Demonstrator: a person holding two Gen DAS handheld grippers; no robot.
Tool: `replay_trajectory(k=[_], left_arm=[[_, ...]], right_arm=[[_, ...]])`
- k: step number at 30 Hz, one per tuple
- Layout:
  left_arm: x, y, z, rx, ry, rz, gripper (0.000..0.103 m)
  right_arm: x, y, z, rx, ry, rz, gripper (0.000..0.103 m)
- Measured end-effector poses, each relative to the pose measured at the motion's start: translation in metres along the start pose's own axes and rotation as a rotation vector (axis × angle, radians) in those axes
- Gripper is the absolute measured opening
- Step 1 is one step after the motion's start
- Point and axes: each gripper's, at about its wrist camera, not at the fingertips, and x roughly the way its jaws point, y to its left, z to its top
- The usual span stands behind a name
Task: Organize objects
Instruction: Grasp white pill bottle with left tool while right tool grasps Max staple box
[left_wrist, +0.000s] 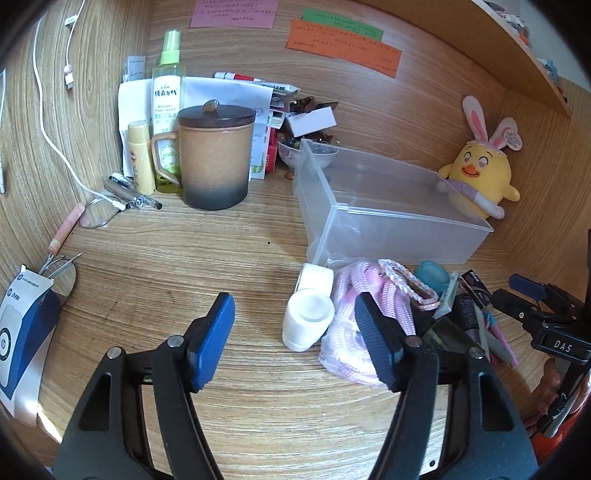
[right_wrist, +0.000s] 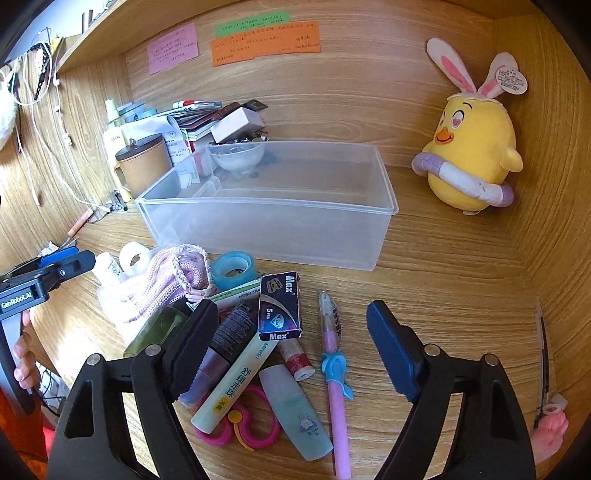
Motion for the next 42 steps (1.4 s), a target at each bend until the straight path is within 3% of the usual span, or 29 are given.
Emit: replay_trajectory(k=[4, 7, 15, 27, 36, 42], left_arm=[[0.012, 0.003, -0.002, -0.003, 0.032, -0.010, 0.051], [0.019, 0.001, -0.002, 0.003, 0.052, -0.017, 0.043], [0.026, -0.001, -0.002, 0.003, 0.056, -0.025, 0.030], [0.000, -0.004, 0.029, 0.007, -0.046, -0.041, 0.030], [-0.011, -0.023, 0.074, 0.073, -0.133, -0.069, 0.030], [0.005, -0.034, 0.100, 0.100, -0.118, -0.094, 0.030]], right_arm=[[0.012, 0.005, 0.001, -0.016, 0.022, -0.007, 0.065], [0.023, 0.005, 0.003, -0.003, 0.057, 0.005, 0.049], [0.035, 0.003, 0.003, 0.007, 0.083, 0.018, 0.024], [0.011, -0.004, 0.017, 0.024, 0.007, 0.018, 0.024], [-0.007, -0.012, 0.063, 0.011, -0.093, 0.011, 0.024], [0.003, -0.013, 0.091, -0.013, -0.106, -0.007, 0.024]])
